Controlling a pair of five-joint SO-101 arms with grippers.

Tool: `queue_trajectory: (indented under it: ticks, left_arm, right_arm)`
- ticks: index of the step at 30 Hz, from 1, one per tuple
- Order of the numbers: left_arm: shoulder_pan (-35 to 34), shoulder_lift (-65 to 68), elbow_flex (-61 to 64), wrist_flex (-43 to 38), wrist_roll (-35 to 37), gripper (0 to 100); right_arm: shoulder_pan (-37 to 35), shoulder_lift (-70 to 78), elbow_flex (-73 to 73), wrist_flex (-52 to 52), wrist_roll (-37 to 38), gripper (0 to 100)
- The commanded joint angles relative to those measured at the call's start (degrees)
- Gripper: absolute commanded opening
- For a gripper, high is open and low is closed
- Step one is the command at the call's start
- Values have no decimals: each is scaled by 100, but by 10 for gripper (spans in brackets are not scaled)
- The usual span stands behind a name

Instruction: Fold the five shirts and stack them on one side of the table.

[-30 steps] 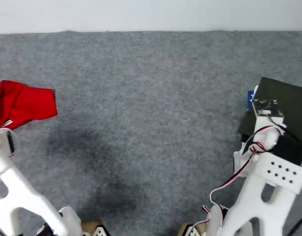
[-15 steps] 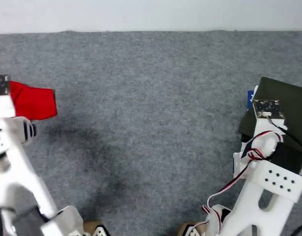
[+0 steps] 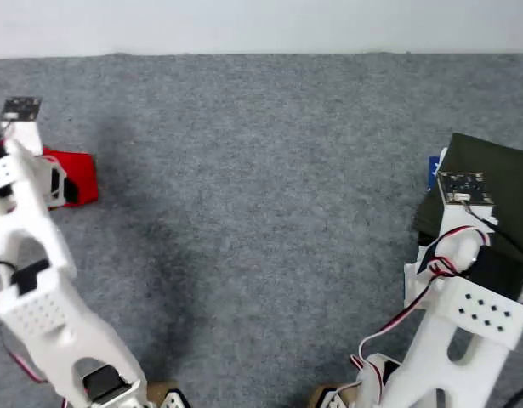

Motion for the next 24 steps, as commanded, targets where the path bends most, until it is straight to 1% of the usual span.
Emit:
queue_trajectory:
  ticks: [1,10,15,17,22,24]
  left_arm:
    - [211,615,-1446,413,35,218]
    - [484,2673,-3811,932,35,216]
    - [651,3622,-4936,1459,35,209]
    - [721,3938,-5376,1600,35,167]
    - [923,4431,-6246,1776,26,10]
    - [1037,4457,-6580,2048,-88,14]
  right_arm:
    - [-48,-48,-35,224,-44,15]
    - [-31,-57,-35,224,-44,15]
    - [-31,-57,-35,224,-44,15]
    - [-31,-57,-35,224,-44,15]
    - [-31,-84,-35,224,-44,13]
    - [-31,-101,-35,233,-44,13]
